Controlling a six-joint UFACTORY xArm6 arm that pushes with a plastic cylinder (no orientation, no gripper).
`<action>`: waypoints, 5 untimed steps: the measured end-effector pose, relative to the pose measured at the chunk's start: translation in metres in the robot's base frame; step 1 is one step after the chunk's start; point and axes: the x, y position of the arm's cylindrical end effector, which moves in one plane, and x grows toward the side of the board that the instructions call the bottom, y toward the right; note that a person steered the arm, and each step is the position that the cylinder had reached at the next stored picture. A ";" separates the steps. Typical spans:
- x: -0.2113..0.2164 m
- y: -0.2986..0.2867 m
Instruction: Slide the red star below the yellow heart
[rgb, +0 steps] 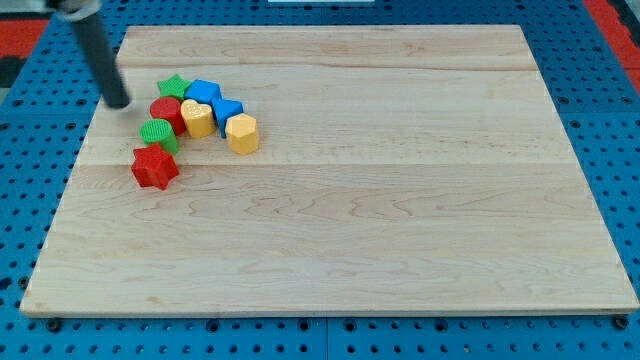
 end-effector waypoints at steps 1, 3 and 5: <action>0.071 0.017; 0.048 0.075; 0.126 0.084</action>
